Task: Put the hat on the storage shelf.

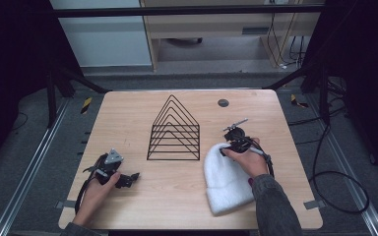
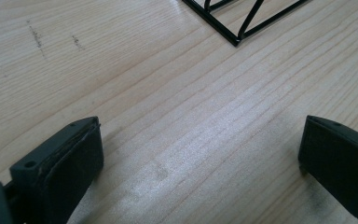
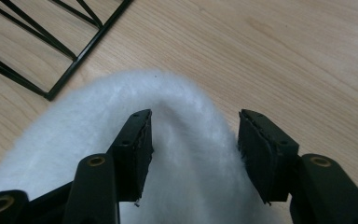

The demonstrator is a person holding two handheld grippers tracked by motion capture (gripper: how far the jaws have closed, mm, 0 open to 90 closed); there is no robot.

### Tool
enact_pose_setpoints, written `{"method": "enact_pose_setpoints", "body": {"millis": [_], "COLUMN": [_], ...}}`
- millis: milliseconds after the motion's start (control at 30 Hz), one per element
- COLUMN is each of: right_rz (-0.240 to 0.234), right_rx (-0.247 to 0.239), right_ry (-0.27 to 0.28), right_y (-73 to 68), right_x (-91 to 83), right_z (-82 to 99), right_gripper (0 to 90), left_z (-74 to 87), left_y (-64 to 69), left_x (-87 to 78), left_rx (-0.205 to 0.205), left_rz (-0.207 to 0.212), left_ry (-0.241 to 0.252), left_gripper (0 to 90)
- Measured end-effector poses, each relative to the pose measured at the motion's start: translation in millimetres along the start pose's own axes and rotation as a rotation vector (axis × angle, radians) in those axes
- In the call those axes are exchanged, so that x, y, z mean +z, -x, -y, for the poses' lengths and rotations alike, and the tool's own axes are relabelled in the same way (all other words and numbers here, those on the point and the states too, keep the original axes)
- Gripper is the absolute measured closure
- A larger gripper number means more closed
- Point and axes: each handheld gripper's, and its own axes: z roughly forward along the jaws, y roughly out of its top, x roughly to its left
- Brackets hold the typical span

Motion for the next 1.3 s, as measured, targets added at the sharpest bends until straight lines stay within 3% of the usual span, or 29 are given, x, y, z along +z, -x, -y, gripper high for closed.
{"method": "enact_pose_setpoints", "body": {"millis": [133, 300, 433, 667, 767, 900, 933, 1033, 1200, 1300], "right_rz": [-0.026, -0.058, -0.057, -0.061, -0.057, -0.063, -0.068, -0.071, -0.082, -0.086], "right_rx": [0.019, 0.013, -0.019, -0.045, -0.065, -0.063, -0.066, -0.061, -0.069, -0.088], "right_ry": [-0.015, -0.035, -0.008, 0.116, 0.192, 0.244, 0.279, 0.332, 0.393, 0.454], "right_y": [2.9, 3.0, -0.1, -5.0, -6.2, -6.3, -6.8, -7.8, -11.5, -18.5], "right_x": [7.9, 8.6, 0.9, -35.8, -56.8, -73.4, -87.3, -109.0, -128.2, -146.9], "right_z": [-1.4, -0.5, 0.0, 6.7, 12.7, 19.6, 26.2, 35.2, 44.4, 48.6], "right_gripper": [45.2, 71.1, 80.3, 81.8, 81.9, 82.0, 82.1, 82.2, 82.5, 82.9], "left_z": [0.0, 0.0, 0.0, 0.0, 0.0, -0.2, -0.4, -1.9, -7.6, -20.3], "left_y": [0.0, -0.1, -0.1, -0.1, 0.0, 1.0, 1.5, 5.1, 6.0, 11.8], "left_x": [0.0, -0.1, 0.0, -0.1, -0.1, -0.3, -0.1, 0.4, -0.1, -11.1], "left_rx": [0.0, 0.003, 0.003, 0.004, 0.004, 0.004, 0.0, 0.036, 0.044, 0.064], "left_rz": [0.0, 0.001, 0.002, 0.001, 0.001, -0.004, -0.008, -0.029, -0.024, -0.014], "left_ry": [0.0, 0.0, 0.0, 0.0, 0.0, -0.001, -0.001, 0.012, -0.003, 0.026], "left_gripper": [0.0, 0.0, 0.0, 0.0, 0.0, 0.0, 0.0, 0.0, 2.1, 3.1]}}
